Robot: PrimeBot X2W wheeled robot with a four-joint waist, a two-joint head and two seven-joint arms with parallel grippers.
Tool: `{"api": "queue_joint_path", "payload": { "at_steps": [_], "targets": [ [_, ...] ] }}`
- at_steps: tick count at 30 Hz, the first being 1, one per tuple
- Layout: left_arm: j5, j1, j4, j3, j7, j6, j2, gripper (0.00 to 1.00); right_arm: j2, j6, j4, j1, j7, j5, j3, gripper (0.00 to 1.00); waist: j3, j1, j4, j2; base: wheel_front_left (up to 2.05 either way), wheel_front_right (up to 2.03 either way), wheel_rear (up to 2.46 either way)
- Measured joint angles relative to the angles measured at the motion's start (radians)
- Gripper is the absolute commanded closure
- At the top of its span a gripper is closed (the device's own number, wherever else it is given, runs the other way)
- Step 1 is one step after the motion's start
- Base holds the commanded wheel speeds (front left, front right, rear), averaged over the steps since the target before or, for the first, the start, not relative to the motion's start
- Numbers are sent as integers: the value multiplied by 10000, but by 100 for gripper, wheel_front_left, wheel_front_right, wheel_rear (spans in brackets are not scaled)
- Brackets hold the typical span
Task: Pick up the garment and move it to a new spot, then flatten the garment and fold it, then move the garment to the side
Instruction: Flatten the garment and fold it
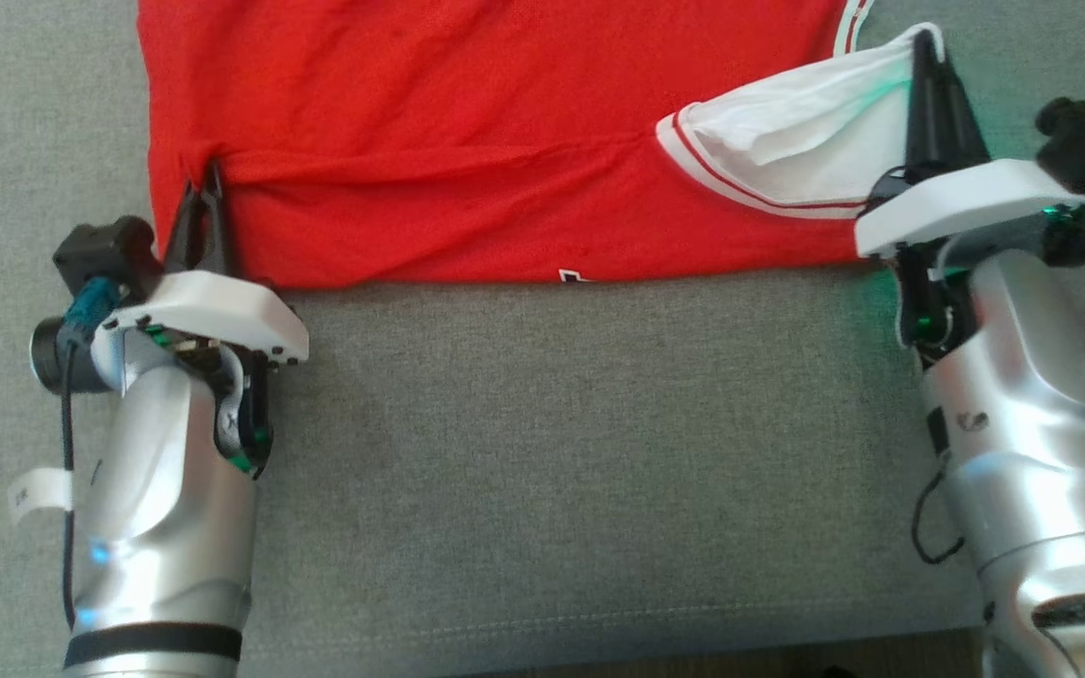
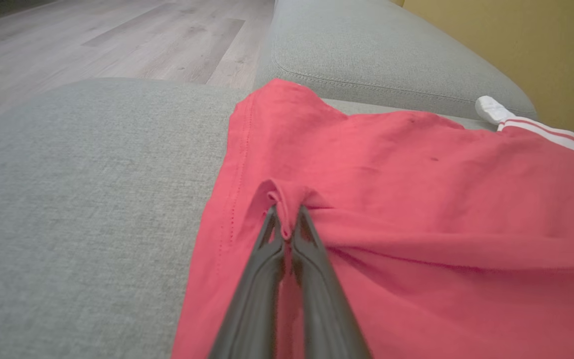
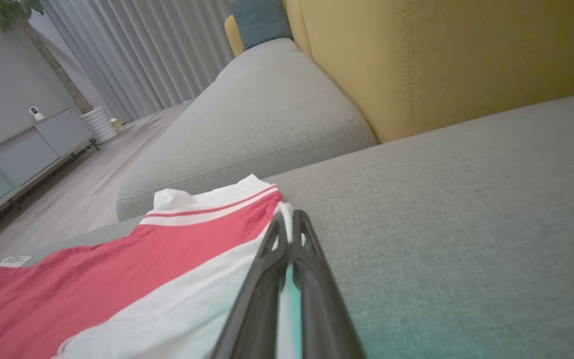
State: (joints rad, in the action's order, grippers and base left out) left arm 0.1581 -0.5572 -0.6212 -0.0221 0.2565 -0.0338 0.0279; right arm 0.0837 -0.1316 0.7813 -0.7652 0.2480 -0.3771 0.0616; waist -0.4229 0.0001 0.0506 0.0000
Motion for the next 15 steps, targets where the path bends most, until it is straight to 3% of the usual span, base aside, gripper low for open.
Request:
{"api": "queue_joint_path", "payload": {
  "at_steps": [4, 9, 15],
  "targets": [
    [96, -12, -2, -12, 0, -12, 2, 0, -100, 0, 174, -57, 0, -73, 63, 0, 0, 0, 4, 0, 0, 0, 0],
    [347, 326, 556, -38, 2, -213, 0, 0, -94, 0, -681, 121, 29, 132, -270, 0, 136, 0, -23, 0, 0, 0, 0],
    [796, 1488, 972, -359, 2, -462, 6, 0, -63, 0, -1214, 1563, 31, 251, -257, 0, 333, 0, -74, 0, 0, 0, 0]
  ]
}}
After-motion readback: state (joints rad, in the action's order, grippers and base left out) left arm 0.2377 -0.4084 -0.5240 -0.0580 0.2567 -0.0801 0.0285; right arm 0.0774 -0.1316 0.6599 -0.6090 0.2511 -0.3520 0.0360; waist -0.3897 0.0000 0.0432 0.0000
